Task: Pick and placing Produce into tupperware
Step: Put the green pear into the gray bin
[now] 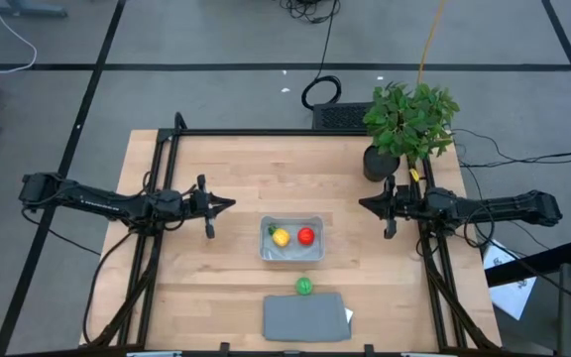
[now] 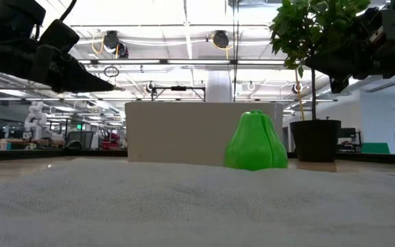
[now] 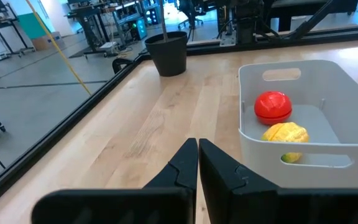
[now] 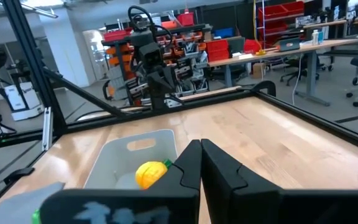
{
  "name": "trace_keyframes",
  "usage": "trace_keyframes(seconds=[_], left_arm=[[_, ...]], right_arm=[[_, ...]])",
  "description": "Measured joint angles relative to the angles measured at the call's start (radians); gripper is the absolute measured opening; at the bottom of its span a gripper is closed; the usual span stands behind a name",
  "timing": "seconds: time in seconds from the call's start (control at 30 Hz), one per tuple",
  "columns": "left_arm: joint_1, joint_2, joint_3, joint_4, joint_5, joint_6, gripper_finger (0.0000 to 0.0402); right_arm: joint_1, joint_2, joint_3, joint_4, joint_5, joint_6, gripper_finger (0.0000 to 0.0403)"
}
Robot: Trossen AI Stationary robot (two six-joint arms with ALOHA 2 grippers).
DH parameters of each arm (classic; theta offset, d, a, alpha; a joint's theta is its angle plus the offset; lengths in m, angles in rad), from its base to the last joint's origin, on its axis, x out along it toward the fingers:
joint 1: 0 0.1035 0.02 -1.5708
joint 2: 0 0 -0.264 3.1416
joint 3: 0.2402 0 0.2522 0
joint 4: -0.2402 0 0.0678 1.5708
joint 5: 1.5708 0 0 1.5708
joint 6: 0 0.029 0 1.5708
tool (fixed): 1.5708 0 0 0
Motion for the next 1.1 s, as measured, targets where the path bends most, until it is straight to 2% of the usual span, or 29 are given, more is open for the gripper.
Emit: trace_keyframes(seconds=[0.47,0.9,1.0,1.1], left_arm=[[0.000,0.000,0.000,0.000,0.000,0.032,0.0019],[0.000,0.000,0.003,0.004,0.000,-0.011,0.0019],[-0.002,0.000,0.038,-0.018,0.004,-0.076,0.0019],[-0.021,0.005,0.113,-0.129,0.052,-0.107,0.0019]], right_arm=[[0.001,0.000,-0.001,0.000,0.000,0.000,0.0000],[0.001,0.000,-0.001,0.000,-0.001,-0.003,0.0000],[0.001,0.000,-0.001,0.000,-0.001,-0.003,0.0000],[0.001,0.000,-0.001,0.000,-0.001,-0.003,0.0000]])
